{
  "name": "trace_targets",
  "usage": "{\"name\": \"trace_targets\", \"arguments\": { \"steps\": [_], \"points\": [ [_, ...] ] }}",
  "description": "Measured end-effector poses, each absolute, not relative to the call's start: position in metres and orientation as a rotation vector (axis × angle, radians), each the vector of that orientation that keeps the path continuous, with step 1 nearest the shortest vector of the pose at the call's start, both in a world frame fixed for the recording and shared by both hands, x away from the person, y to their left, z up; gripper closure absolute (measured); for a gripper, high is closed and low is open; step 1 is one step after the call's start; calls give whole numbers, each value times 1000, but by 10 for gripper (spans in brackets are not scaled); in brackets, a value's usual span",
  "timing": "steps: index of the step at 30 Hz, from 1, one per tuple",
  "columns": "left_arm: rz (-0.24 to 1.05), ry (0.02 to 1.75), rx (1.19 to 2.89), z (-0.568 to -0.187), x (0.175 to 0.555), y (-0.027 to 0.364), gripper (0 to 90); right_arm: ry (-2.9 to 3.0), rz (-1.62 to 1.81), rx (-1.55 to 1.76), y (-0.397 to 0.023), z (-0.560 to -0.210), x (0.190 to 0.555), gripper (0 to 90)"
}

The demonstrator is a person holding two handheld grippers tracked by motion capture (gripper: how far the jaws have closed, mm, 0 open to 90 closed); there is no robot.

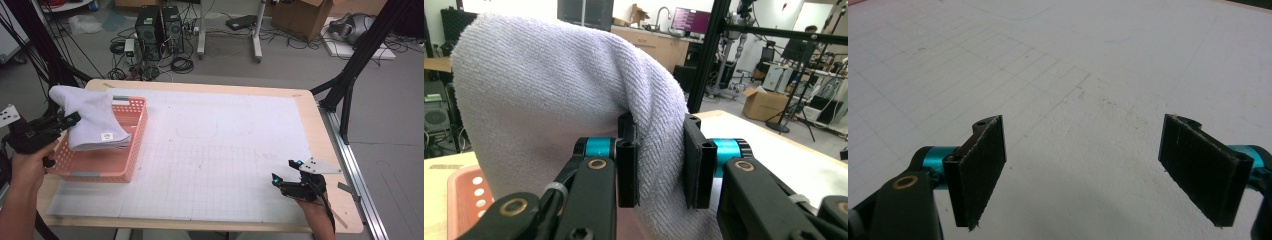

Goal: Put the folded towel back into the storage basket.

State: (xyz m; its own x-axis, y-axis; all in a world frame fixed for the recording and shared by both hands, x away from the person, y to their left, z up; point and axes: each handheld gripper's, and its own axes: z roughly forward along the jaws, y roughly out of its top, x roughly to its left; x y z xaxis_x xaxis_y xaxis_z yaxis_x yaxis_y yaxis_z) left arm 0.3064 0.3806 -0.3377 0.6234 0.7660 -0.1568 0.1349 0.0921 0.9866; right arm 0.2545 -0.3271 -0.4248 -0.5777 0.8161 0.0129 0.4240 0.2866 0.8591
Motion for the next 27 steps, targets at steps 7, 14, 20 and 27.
{"name": "trace_targets", "arguments": {
  "steps": [7,14,20,27],
  "points": [
    [539,818,1452,-344,318,373,719,2132,1213,1116,-327,-425,254,180],
    [511,856,1477,-358,329,369,715,2129,1210,1124,-329,-425,253,179],
    [475,928,1532,-366,332,372,705,2129,1209,1120,-329,-426,253,179],
    [457,1010,1588,-368,330,378,688,2133,1209,1115,-327,-426,253,179]
  ]
}}
